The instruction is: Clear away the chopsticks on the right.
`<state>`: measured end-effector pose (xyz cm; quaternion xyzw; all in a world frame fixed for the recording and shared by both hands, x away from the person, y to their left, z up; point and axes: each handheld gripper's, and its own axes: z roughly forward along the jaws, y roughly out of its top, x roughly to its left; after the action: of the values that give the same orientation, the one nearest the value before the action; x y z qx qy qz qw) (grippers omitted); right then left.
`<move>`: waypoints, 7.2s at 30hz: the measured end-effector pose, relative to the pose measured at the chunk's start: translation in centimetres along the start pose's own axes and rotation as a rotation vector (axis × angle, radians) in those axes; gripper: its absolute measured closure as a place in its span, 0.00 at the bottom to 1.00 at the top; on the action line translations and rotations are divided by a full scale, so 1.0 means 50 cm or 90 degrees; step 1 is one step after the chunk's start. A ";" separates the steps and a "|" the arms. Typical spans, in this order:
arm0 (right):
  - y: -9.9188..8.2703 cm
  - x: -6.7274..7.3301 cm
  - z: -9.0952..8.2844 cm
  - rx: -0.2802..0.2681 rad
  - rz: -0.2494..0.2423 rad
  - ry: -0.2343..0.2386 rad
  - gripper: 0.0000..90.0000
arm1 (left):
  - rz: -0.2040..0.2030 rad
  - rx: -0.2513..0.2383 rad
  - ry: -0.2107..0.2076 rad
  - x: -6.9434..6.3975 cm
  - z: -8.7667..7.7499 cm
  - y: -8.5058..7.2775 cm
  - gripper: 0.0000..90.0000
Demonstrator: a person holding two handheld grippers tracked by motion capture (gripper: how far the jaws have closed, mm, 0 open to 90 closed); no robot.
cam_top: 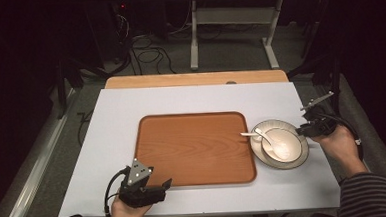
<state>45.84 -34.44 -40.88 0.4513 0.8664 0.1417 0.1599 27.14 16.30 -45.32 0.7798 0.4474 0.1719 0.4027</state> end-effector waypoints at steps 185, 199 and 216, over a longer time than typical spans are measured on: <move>0.033 0.378 0.060 -0.070 -0.074 0.111 0.94 | 0.056 0.011 -0.059 -0.012 0.042 0.031 0.32; 0.033 0.381 0.063 -0.075 -0.077 0.108 0.92 | 0.056 0.011 -0.059 -0.012 0.042 0.030 0.32; 0.037 0.390 0.069 -0.094 -0.071 0.116 0.90 | 0.056 0.012 -0.059 -0.014 0.043 0.030 0.32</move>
<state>38.02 -16.94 -46.20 0.3746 0.8882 0.2367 0.1212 28.95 14.26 -45.42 0.8098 0.3950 0.1490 0.4073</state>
